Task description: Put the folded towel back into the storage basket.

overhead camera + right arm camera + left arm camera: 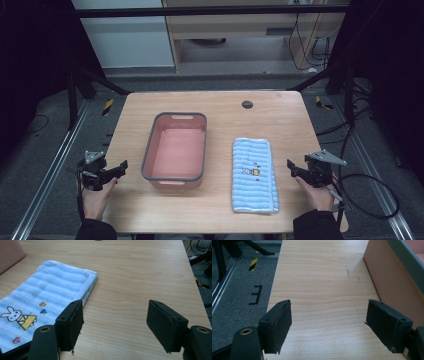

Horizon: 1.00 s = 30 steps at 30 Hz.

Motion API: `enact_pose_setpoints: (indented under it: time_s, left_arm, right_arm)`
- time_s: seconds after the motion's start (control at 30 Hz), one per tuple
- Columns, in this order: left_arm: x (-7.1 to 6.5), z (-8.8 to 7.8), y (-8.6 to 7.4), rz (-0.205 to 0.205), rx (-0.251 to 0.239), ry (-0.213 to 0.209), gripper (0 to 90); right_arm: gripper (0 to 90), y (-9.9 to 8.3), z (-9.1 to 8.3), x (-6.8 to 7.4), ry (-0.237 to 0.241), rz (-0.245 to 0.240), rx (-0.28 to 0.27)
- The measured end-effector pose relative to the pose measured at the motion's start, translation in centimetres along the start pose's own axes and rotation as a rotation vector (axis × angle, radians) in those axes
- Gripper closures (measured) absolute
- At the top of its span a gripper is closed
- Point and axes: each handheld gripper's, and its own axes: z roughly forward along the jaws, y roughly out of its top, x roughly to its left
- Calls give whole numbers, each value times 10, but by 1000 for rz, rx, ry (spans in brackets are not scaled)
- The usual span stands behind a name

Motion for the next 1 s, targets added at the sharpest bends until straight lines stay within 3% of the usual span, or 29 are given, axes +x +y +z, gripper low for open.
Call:
enact_pose_setpoints:
  time_s: [0.27,0.33,0.53,1.0]
  left_arm:
    - [-11,-14,8,33,-28,-45,188]
    - [-17,-19,12,59,-43,-59,188]
    - [-30,-34,20,87,-86,-72,188]
    - [-55,-57,32,75,-136,-160,187]
  right_arm:
    - [289,4,-6,0,19,-1,-30]
    - [290,6,-7,1,24,2,-33]
    - [289,14,-13,6,56,3,-70]
    - [302,29,-22,9,93,-14,-110]
